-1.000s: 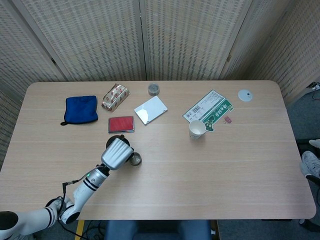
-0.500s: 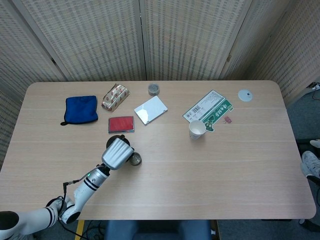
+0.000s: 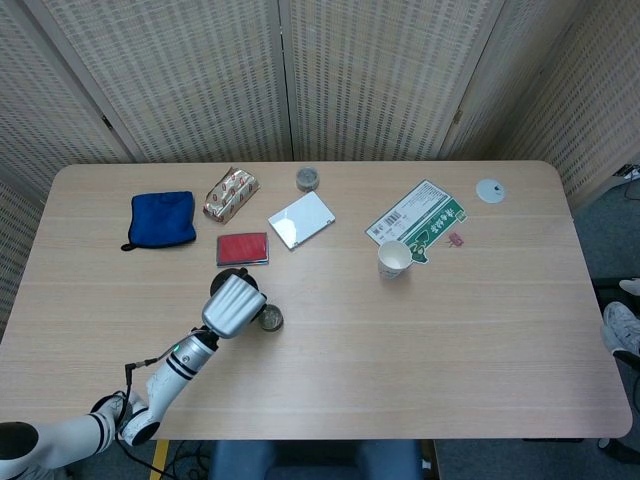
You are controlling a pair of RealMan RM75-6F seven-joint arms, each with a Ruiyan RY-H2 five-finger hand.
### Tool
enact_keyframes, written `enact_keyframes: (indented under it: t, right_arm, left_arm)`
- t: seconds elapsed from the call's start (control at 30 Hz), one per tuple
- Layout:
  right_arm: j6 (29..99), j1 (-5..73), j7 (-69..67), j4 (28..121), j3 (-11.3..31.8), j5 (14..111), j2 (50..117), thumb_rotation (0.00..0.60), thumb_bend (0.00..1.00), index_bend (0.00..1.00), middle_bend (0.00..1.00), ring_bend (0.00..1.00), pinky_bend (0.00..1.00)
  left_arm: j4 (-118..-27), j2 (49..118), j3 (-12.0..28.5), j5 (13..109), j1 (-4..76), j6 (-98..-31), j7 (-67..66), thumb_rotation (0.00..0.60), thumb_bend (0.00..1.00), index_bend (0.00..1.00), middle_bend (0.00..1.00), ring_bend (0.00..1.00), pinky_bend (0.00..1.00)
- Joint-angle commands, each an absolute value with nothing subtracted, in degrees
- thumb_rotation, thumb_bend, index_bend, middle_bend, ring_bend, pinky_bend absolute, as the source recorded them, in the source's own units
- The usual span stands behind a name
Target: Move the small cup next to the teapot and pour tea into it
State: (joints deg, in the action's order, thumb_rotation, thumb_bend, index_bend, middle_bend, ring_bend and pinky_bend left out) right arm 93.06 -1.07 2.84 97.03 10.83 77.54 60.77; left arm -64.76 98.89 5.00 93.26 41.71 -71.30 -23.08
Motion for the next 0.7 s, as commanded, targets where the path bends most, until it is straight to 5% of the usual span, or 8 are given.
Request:
enact_keyframes:
  t: [0.03,0.7]
  right_arm:
    - [93.08,-1.1,2.82,97.06,10.82,77.54,60.73,0.6,0.2,0.31,0.28,0.18,0.27]
    - [93.33,-1.12,3.12,96.96,10.98,77.51,60.86,0.6,0.2,0.31,0.28,0.18,0.27]
  left_arm:
    - [-64.61,98.88,4.94,93.32,41.73,-71.31,-23.12,0.6,0.36,1.0,1.0,1.0,0.57]
    - [-63.06,99.29,4.41,94.66,42.1,-72.04,-23.82,0.6,0.36,1.0,1.0,1.0,0.57]
